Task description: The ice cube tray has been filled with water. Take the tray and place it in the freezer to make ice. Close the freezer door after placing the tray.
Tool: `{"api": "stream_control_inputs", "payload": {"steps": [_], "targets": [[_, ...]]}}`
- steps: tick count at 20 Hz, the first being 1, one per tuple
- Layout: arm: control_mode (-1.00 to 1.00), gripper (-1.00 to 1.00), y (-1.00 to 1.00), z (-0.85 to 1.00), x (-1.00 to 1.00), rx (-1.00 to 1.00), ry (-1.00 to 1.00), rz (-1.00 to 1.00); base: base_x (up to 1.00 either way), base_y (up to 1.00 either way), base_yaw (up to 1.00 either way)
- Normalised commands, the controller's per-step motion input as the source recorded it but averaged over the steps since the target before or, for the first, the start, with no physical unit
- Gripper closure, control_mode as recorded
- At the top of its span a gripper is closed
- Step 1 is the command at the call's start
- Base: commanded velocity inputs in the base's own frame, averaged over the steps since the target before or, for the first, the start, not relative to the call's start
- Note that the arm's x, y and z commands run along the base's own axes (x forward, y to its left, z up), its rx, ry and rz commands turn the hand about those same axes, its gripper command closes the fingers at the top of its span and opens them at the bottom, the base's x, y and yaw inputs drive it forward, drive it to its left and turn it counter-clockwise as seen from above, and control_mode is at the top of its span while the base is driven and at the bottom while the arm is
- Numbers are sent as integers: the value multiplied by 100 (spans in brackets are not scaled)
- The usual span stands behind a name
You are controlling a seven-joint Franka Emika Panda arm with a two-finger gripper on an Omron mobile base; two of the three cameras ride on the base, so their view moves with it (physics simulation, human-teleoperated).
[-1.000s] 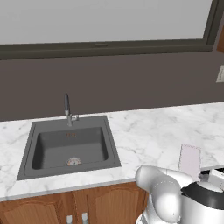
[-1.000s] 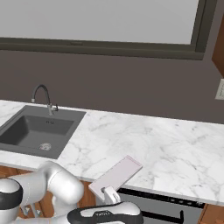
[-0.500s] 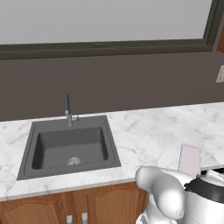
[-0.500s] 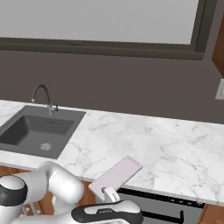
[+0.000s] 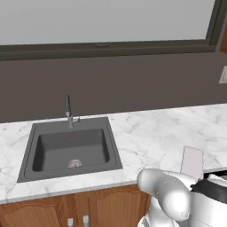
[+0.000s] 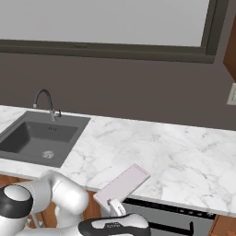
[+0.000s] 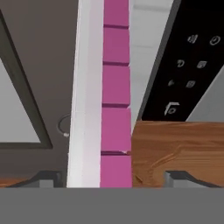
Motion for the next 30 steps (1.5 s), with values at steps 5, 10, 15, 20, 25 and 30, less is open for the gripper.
{"api": "stream_control_inputs", "payload": {"steps": [5,10,15,20,25,30], "targets": [[-100,100,0,0,26,0,0,-2,0,0,0],[-100,100,0,0,22,0,1,0,0,0,0],[-100,100,0,18,2,0,0,0,0,0,0],[-100,100,0,69,-11,-1,-8,3,0,0,0],[-100,100,0,98,-13,-3,-12,6,0,0,0],[-100,100,0,94,-6,-5,-10,9,0,0,0]]}}
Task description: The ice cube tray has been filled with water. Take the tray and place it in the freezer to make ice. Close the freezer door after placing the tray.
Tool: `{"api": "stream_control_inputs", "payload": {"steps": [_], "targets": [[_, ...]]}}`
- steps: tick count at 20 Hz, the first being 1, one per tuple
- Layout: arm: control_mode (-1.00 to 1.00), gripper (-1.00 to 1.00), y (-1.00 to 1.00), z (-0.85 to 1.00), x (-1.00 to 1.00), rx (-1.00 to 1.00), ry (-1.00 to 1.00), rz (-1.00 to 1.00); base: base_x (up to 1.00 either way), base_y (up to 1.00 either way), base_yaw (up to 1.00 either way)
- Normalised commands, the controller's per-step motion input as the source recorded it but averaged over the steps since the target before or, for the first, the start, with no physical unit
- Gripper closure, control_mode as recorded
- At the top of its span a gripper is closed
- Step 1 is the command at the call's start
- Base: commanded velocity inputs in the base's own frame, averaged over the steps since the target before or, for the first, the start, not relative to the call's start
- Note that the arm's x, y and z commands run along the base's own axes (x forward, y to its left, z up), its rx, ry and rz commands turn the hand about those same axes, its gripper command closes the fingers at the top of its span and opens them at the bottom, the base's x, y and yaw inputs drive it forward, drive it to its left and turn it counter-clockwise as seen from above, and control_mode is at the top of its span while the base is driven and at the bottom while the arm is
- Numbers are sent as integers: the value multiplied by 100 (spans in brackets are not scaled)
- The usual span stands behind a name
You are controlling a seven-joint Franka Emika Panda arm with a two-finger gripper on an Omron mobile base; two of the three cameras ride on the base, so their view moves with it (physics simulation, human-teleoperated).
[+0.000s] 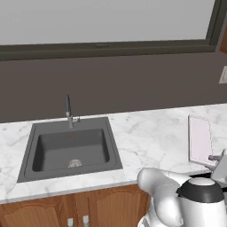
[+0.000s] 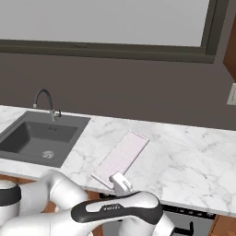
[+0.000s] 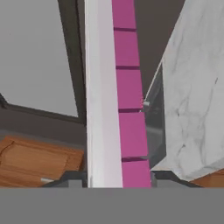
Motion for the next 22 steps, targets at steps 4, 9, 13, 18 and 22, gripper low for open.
{"api": "stream_control_inputs", "payload": {"steps": [4,9,13,18,22], "targets": [[-100,100,6,82,0,-6,-11,13,0,0,0],[-100,100,25,67,-4,-9,-9,17,0,0,0],[-100,100,44,48,-15,-10,-4,18,0,0,0],[-100,100,47,33,-18,-9,0,18,0,0,0],[-100,100,47,14,-14,-4,1,13,0,0,0]]}}
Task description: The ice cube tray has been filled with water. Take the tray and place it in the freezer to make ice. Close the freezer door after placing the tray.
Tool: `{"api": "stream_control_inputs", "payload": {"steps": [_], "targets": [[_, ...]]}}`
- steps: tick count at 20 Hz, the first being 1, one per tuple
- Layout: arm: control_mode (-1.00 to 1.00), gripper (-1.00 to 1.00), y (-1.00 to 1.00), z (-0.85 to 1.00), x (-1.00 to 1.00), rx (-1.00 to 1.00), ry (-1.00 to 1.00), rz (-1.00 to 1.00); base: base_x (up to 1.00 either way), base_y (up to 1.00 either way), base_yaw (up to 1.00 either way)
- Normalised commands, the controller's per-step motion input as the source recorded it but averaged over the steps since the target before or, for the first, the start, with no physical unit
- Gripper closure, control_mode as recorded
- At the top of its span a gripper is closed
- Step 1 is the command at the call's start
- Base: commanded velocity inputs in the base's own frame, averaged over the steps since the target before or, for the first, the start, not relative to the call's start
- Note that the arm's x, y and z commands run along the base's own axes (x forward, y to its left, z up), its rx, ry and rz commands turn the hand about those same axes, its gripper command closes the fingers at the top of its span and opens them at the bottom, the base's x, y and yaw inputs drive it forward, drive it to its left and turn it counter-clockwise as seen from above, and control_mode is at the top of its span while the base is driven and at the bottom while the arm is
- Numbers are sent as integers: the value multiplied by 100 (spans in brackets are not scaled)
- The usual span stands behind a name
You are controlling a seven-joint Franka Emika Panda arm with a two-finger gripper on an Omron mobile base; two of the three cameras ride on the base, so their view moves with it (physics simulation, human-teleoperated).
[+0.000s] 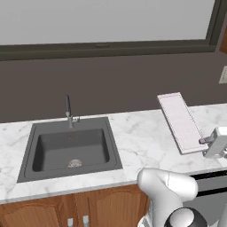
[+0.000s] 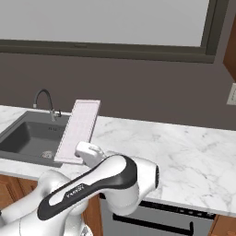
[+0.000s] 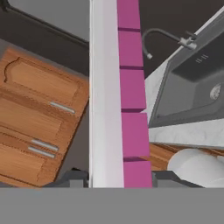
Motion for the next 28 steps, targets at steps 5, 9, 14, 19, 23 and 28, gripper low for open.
{"api": "stream_control_inputs", "payload": {"steps": [5,9,14,19,23,28], "targets": [[-100,100,37,15,-5,0,7,2,0,0,0],[-100,100,7,24,0,0,13,0,0,0,0],[-100,100,0,14,0,0,8,-1,0,0,0],[-100,100,2,0,0,0,5,0,0,0,0],[-100,100,5,0,0,0,4,0,0,0,0],[-100,100,20,0,4,0,9,0,0,0,0]]}}
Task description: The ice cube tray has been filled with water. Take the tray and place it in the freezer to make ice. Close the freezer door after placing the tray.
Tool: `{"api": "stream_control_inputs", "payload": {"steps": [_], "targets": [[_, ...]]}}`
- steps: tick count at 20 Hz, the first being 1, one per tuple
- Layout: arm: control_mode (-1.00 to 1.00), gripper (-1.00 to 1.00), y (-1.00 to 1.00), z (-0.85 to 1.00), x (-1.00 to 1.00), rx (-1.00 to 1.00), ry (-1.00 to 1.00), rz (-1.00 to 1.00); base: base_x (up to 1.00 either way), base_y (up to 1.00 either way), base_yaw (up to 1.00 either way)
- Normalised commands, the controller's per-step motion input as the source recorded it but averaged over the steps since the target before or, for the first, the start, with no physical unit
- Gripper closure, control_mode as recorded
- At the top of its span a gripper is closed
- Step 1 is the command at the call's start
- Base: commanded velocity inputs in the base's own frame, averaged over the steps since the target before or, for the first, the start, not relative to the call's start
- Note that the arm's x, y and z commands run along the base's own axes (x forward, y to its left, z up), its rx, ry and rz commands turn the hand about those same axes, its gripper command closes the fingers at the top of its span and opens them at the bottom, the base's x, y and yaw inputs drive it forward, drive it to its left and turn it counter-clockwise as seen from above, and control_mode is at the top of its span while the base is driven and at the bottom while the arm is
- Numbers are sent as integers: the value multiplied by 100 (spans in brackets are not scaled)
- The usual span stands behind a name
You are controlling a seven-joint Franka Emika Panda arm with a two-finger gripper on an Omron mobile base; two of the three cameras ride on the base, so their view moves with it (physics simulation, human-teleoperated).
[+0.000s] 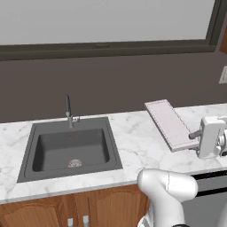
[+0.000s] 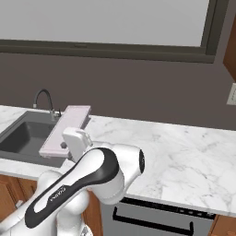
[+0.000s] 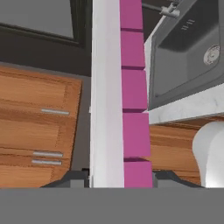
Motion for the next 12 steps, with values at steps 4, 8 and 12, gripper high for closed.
{"api": "stream_control_inputs", "payload": {"steps": [4,8,12], "targets": [[-100,100,21,0,7,0,7,0,0,0,0],[-100,100,16,0,12,0,6,0,0,0,0],[-100,100,13,0,10,0,3,0,0,0,0]]}}
